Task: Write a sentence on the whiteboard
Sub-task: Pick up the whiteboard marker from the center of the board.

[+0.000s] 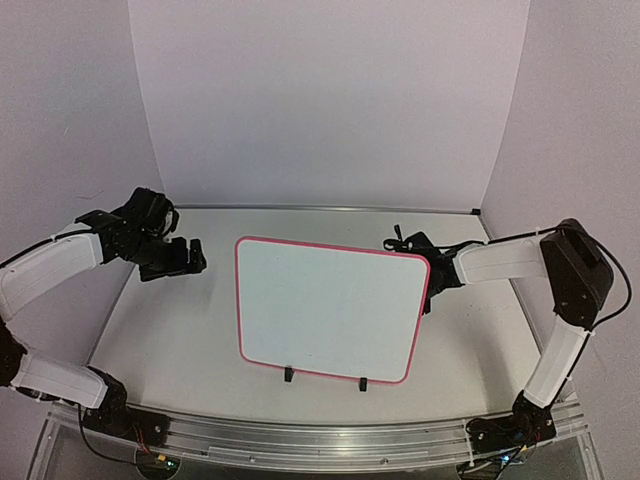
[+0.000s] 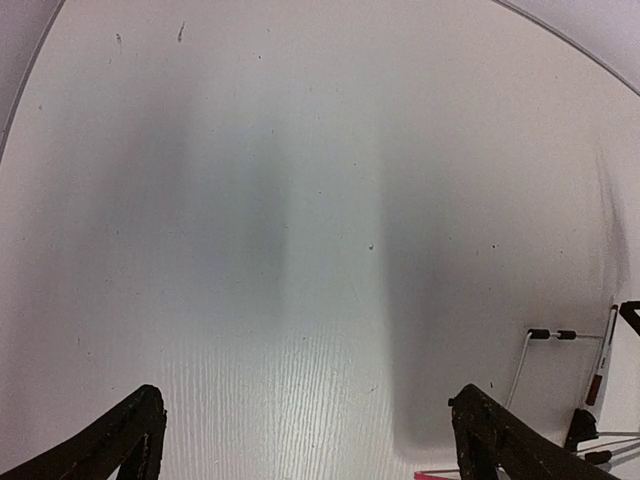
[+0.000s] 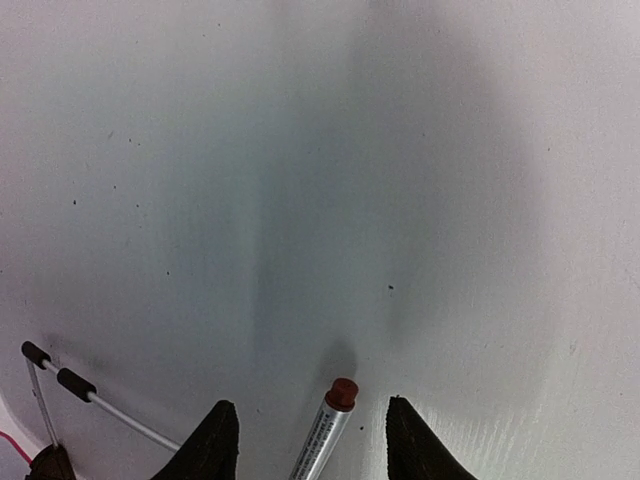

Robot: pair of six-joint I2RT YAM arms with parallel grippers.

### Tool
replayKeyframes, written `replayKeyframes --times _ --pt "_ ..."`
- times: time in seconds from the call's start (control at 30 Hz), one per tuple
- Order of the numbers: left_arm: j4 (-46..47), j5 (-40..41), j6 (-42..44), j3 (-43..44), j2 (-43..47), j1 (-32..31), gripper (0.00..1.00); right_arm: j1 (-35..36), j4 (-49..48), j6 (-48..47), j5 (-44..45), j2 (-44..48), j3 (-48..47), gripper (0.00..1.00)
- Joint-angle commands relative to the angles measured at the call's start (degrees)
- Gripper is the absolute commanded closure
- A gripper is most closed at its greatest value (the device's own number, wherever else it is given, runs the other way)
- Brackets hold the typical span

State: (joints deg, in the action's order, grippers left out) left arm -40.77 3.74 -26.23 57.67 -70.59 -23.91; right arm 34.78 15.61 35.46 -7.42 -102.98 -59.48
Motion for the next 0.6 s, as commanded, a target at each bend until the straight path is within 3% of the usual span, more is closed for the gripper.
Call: replayKeyframes --times 0.0,0.27,0.57 --pt "3.09 -3.26 2.43 0.12 0.93 0.54 0.0 1.96 2.22 5.74 3.39 -0.62 -0.78 0.54" --pt "5.21 -8.41 5.3 0.77 0.15 0.63 0.0 3.62 3.51 10.86 5.76 -1.37 -1.09 0.59" --pt "5.44 -8.4 7.37 -0.01 1.59 0.63 0.0 3.63 5.09 13.66 7.36 -2.26 -0.79 0.65"
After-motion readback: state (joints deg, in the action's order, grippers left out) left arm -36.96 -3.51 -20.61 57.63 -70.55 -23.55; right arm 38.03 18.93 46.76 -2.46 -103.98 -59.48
